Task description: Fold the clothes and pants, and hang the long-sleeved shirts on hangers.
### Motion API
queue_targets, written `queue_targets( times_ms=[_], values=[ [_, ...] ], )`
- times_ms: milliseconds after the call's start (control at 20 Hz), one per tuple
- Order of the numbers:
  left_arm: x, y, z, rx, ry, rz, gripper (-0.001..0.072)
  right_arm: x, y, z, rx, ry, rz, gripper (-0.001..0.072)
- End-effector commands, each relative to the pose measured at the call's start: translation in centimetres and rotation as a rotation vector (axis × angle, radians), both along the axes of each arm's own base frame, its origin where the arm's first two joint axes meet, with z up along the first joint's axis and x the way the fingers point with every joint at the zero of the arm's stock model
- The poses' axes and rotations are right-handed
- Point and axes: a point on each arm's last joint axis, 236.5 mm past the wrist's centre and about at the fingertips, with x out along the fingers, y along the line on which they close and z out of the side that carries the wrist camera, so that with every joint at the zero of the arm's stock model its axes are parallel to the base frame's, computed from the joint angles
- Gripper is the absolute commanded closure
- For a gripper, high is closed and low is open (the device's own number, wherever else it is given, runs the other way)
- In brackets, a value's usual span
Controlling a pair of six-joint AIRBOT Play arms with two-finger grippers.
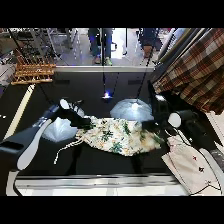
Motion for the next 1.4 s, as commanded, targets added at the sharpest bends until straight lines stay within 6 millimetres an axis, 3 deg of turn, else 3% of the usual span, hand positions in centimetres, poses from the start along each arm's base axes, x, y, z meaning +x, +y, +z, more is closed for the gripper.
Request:
queue_targets(
  times_ms=[0,100,300,350,400,450,500,550,700,800,850,900,1000,1100,1250,1350],
  values=[
    [0.3,-0.5,-0.9,-0.002,0.009,0.041,0.0697,3.0,11.2,4.9,0.172,-0.133,0.116,0.0707],
    [1.5,1.8,2.5,0.018,-0.047,0.088,0.0696,3.4,17.5,3.2,0.2,-0.112,0.204,0.0706],
    [1.5,8.4,13.6,-0.011,-0.185,0.184,0.0695,1.7,27.7,-3.7,0.264,0.032,0.321,0.0702],
    [1.4,10.0,15.9,-0.012,-0.23,0.215,0.0696,0.7,29.9,-4.7,0.286,0.062,0.37,0.0612],
    [1.3,11.5,18.0,-0.012,-0.273,0.245,0.0695,-0.3,31.2,-4.5,0.301,0.087,0.427,0.0377],
    [1.1,12.7,19.6,-0.011,-0.308,0.272,0.0695,-0.6,31.4,-3.5,0.294,0.09,0.47,0.023],
    [1.0,13.8,20.9,-0.01,-0.339,0.295,0.0695,0.0,30.1,-1.6,0.242,0.06,0.517,0.0207],
    [0.9,14.6,22.0,-0.008,-0.362,0.314,0.0695,1.6,27.1,0.4,0.148,0.015,0.527,0.0207],
    [0.0,15.6,23.1,-0.002,-0.371,0.323,0.0695,5.9,13.9,5.6,-0.015,-0.031,0.351,0.0164],
    [-0.6,15.3,22.7,0.003,-0.356,0.286,0.0695,6.0,5.5,6.6,0.005,0.002,0.204,0.0165],
    [-0.8,15.0,22.6,0.004,-0.35,0.267,0.0695,5.1,2.3,5.9,0.043,0.032,0.148,0.0165],
    [-1.0,14.7,22.5,0.003,-0.347,0.256,0.0695,3.6,0.6,4.5,0.107,0.068,0.118,0.0165],
    [-1.0,14.2,22.6,-0.008,-0.347,0.25,0.0694,0.2,-0.2,-0.2,0.305,0.179,0.04,0.0165],
    [-1.1,13.6,22.7,-0.015,-0.347,0.237,0.0695,-1.9,1.7,-5.2,0.509,0.248,-0.029,0.0165],
    [-1.2,13.0,22.7,-0.016,-0.35,0.214,0.0694,-2.6,4.6,-10.1,0.652,0.299,-0.098,0.0166],
    [-1.3,12.8,22.6,-0.016,-0.347,0.21,0.0694,-1.9,6.5,-11.8,0.703,0.353,-0.112,0.017]
  ],
)
